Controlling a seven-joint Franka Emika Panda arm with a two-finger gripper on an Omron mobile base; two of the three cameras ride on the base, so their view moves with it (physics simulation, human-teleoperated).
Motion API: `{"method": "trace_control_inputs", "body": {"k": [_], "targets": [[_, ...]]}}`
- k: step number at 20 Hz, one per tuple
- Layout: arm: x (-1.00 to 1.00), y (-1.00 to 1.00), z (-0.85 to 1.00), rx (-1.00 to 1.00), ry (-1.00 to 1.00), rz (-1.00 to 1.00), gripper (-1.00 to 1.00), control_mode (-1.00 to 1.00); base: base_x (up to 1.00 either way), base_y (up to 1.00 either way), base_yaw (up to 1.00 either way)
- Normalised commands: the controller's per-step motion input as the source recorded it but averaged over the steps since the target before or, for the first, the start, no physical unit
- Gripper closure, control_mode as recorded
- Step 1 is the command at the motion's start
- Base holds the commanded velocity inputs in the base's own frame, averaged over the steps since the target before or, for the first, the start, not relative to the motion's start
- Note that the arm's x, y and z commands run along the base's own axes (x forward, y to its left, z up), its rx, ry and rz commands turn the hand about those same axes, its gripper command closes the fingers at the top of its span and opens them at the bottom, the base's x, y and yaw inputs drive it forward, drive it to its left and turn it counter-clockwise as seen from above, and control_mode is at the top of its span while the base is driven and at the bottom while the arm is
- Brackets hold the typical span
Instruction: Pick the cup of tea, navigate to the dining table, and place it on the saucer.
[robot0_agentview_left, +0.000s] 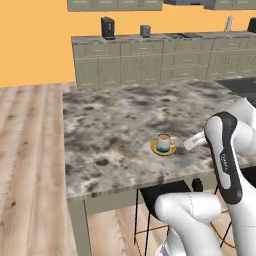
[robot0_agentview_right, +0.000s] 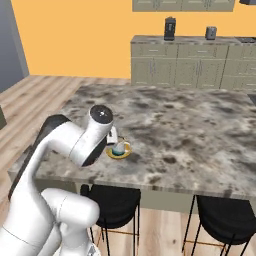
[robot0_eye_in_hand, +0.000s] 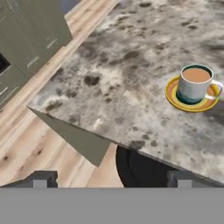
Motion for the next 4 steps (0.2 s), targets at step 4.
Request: {"method": "trace_control_inputs", "body": {"k": [4], "targets": [[-1.00,0.00,0.80,0.00,0.12,-0.22,-1.00,-1.00,0.00,0.00,0.00]]}}
